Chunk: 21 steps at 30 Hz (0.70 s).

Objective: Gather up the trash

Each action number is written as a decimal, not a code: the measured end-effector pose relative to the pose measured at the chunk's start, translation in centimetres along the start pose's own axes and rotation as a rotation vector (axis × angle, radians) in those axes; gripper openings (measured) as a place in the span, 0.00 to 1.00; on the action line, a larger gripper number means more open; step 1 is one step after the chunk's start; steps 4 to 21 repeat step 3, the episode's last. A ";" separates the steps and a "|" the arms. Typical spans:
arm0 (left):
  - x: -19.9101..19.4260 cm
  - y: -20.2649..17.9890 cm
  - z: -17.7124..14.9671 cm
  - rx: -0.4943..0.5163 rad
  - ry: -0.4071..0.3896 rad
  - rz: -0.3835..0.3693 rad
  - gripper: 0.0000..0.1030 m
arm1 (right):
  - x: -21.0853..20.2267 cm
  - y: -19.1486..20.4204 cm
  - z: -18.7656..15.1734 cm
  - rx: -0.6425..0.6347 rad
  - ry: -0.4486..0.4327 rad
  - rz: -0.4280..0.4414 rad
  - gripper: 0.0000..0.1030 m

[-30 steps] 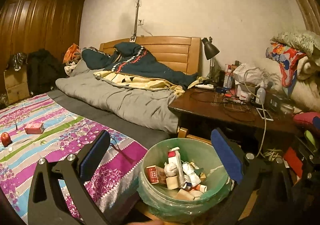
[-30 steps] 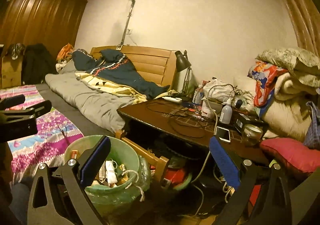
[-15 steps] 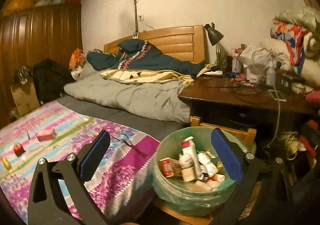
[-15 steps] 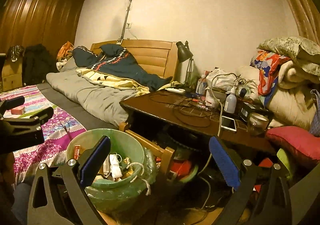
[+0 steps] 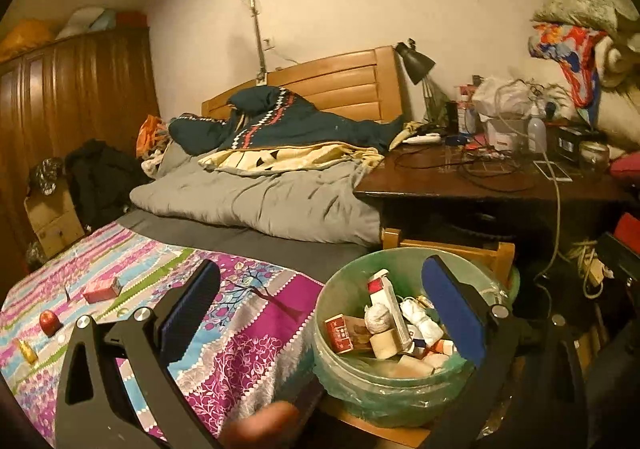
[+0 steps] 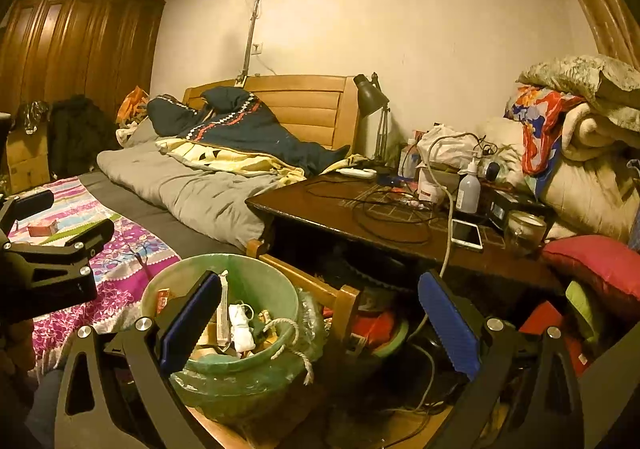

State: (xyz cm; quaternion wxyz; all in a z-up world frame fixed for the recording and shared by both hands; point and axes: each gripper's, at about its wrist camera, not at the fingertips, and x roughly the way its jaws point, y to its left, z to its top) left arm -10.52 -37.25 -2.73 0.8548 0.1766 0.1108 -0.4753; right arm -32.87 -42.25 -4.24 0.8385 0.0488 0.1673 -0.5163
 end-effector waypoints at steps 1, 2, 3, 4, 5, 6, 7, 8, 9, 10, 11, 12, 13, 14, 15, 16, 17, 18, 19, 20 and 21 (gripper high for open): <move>0.0 -0.1 0.1 0.003 -0.003 0.001 0.95 | 0.0 -0.1 -0.1 0.004 0.001 0.000 0.96; -0.1 -0.2 0.2 0.001 -0.005 0.001 0.95 | 0.1 -0.2 -0.1 0.010 0.002 -0.001 0.96; 0.0 -0.2 0.2 -0.003 -0.005 0.004 0.95 | 0.1 -0.3 -0.1 0.014 0.002 -0.001 0.96; 0.0 -0.2 0.2 -0.003 -0.005 0.004 0.95 | 0.1 -0.3 -0.1 0.014 0.002 -0.001 0.96; 0.0 -0.2 0.2 -0.003 -0.005 0.004 0.95 | 0.1 -0.3 -0.1 0.014 0.002 -0.001 0.96; 0.0 -0.2 0.2 -0.003 -0.005 0.004 0.95 | 0.1 -0.3 -0.1 0.014 0.002 -0.001 0.96; 0.0 -0.2 0.2 -0.003 -0.005 0.004 0.95 | 0.1 -0.3 -0.1 0.014 0.002 -0.001 0.96; 0.0 -0.2 0.2 -0.003 -0.005 0.004 0.95 | 0.1 -0.3 -0.1 0.014 0.002 -0.001 0.96; 0.0 -0.2 0.2 -0.003 -0.005 0.004 0.95 | 0.1 -0.3 -0.1 0.014 0.002 -0.001 0.96; 0.0 -0.2 0.2 -0.003 -0.005 0.004 0.95 | 0.1 -0.3 -0.1 0.014 0.002 -0.001 0.96; 0.0 -0.2 0.2 -0.003 -0.005 0.004 0.95 | 0.1 -0.3 -0.1 0.014 0.002 -0.001 0.96; 0.0 -0.2 0.2 -0.003 -0.005 0.004 0.95 | 0.1 -0.3 -0.1 0.014 0.002 -0.001 0.96; 0.0 -0.2 0.2 -0.003 -0.005 0.004 0.95 | 0.1 -0.3 -0.1 0.014 0.002 -0.001 0.96; 0.0 -0.2 0.2 -0.003 -0.005 0.004 0.95 | 0.1 -0.3 -0.1 0.014 0.002 -0.001 0.96; 0.0 -0.2 0.2 -0.003 -0.005 0.004 0.95 | 0.1 -0.3 -0.1 0.014 0.002 -0.001 0.96; 0.0 -0.2 0.2 -0.003 -0.005 0.004 0.95 | 0.1 -0.3 -0.1 0.014 0.002 -0.001 0.96; 0.0 -0.2 0.2 -0.003 -0.005 0.004 0.95 | 0.1 -0.3 -0.1 0.014 0.002 -0.001 0.96; 0.0 -0.2 0.2 -0.003 -0.005 0.004 0.95 | 0.1 -0.3 -0.1 0.014 0.002 -0.001 0.96; 0.0 -0.2 0.2 -0.003 -0.005 0.004 0.95 | 0.1 -0.3 -0.1 0.014 0.002 -0.001 0.96; 0.0 -0.2 0.2 -0.003 -0.005 0.004 0.95 | 0.1 -0.3 -0.1 0.014 0.002 -0.001 0.96; 0.0 -0.2 0.2 -0.003 -0.005 0.004 0.95 | 0.1 -0.3 -0.1 0.014 0.002 -0.001 0.96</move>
